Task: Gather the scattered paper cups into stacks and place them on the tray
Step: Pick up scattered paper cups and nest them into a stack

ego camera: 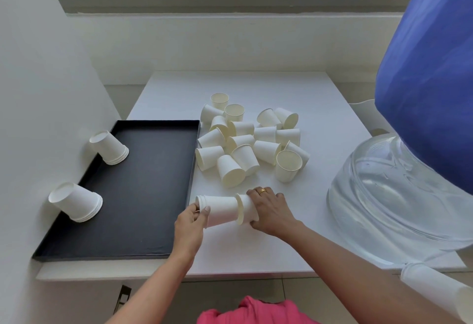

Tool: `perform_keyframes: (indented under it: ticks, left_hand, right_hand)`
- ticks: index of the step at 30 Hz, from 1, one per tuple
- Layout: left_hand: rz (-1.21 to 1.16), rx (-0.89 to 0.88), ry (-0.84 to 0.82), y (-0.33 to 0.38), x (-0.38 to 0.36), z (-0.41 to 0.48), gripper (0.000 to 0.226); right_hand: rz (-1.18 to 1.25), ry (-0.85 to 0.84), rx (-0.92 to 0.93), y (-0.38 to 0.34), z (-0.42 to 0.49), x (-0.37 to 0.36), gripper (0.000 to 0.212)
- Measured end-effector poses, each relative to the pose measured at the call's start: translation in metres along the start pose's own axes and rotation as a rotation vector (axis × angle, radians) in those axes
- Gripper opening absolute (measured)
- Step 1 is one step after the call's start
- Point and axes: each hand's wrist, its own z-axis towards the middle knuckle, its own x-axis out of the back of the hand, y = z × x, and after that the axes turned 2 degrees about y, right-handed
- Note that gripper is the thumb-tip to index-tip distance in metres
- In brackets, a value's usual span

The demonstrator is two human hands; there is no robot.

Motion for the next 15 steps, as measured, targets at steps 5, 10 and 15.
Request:
perform_keyframes:
  ticks: [5,10,15]
  left_hand:
    - [-0.018,-0.024,-0.035,0.005,-0.004,-0.001,0.012]
    - [-0.043,-0.026,-0.072,0.008,-0.008,-0.004,0.013]
    - [-0.049,-0.031,-0.083,0.009,-0.010,-0.008,0.016]
  right_hand:
    - [0.026,0.040,0.027,-0.010,0.000,0.004,0.061]
    - [0.045,0.074,0.050,-0.019,0.000,0.008,0.060]
    - [0.056,0.092,0.078,-0.026,-0.001,0.010,0.061]
